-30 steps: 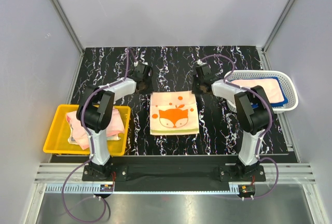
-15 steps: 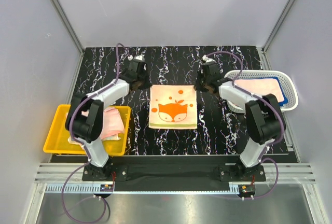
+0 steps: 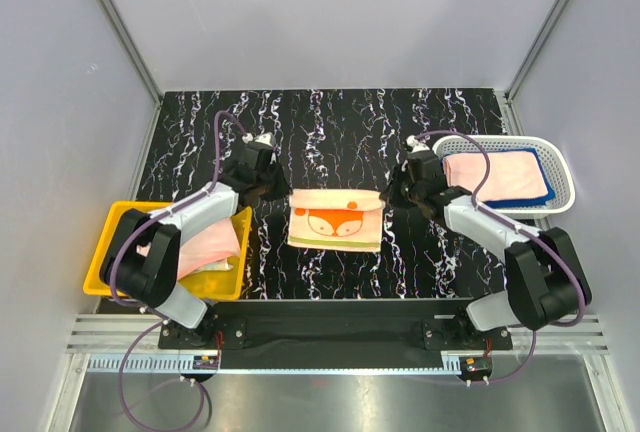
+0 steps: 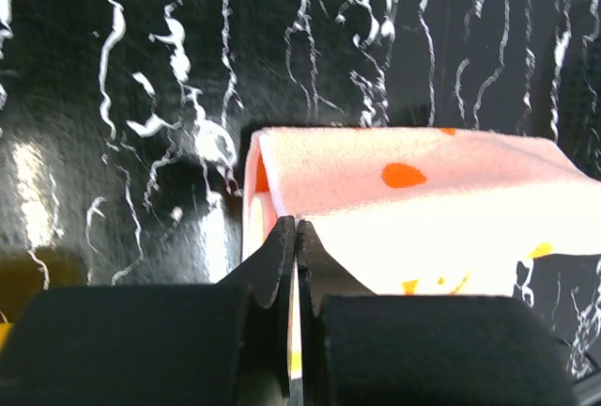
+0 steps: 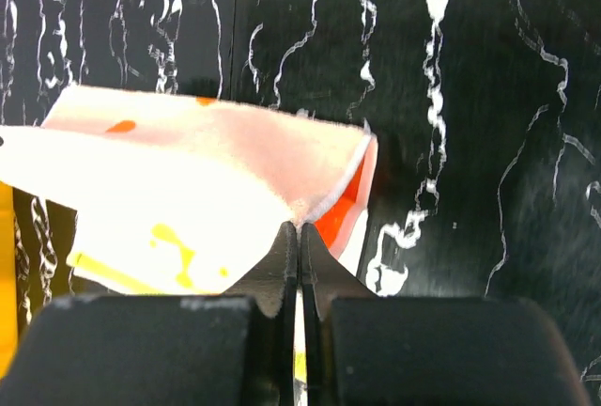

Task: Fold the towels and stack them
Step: Fold the towel

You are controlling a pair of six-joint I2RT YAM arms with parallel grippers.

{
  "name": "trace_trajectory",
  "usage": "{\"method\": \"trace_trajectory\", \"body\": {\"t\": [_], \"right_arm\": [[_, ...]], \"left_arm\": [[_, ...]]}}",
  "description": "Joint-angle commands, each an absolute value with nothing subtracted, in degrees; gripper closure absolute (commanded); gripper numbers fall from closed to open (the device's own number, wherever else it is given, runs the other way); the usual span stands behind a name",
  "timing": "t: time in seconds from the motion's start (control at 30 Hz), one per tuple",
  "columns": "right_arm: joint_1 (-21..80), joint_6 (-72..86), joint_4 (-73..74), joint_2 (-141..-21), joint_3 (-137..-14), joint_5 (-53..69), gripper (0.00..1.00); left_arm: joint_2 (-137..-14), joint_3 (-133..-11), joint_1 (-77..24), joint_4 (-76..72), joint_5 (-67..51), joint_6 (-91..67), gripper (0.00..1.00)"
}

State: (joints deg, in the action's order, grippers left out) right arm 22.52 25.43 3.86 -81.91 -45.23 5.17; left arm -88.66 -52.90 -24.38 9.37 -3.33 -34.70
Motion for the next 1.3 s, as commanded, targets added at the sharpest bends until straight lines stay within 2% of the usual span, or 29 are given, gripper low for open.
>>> {"method": "trace_trajectory", "body": {"t": [0.0,0.4,0.87,1.03,1.13,1.27], "right_arm": [[23.03,26.98,2.02,-77.35,-43.16,5.8,0.99],[27.33,30.14,1.41,-71.98,-35.86,5.36,0.99],[29.0,32.25,0.7,-70.75,-32.08,4.39,0.99],[29.44,33.84,-1.32,-70.31,-29.36,4.83,0.91],[29.44,34.63,-0.44,-68.47,-28.83,4.75,0.82],[29.44,34.72,3.6,-64.0,-29.97,3.78,0.73]], "left_arm": [[-84.56,-50.63,-25.05,6.33,-2.73,-34.98,1.0],[-77.17,-42.89,-27.16,6.68,-2.72,-35.68,1.0],[-76.82,-38.24,-30.32,5.8,-2.11,-36.65,1.0],[-76.99,-37.0,-30.67,5.1,-2.37,-36.65,1.0],[-75.85,-36.39,-30.76,5.45,-2.64,-36.74,0.84],[-72.87,-37.52,-30.76,7.81,-2.64,-35.95,0.68]]}}
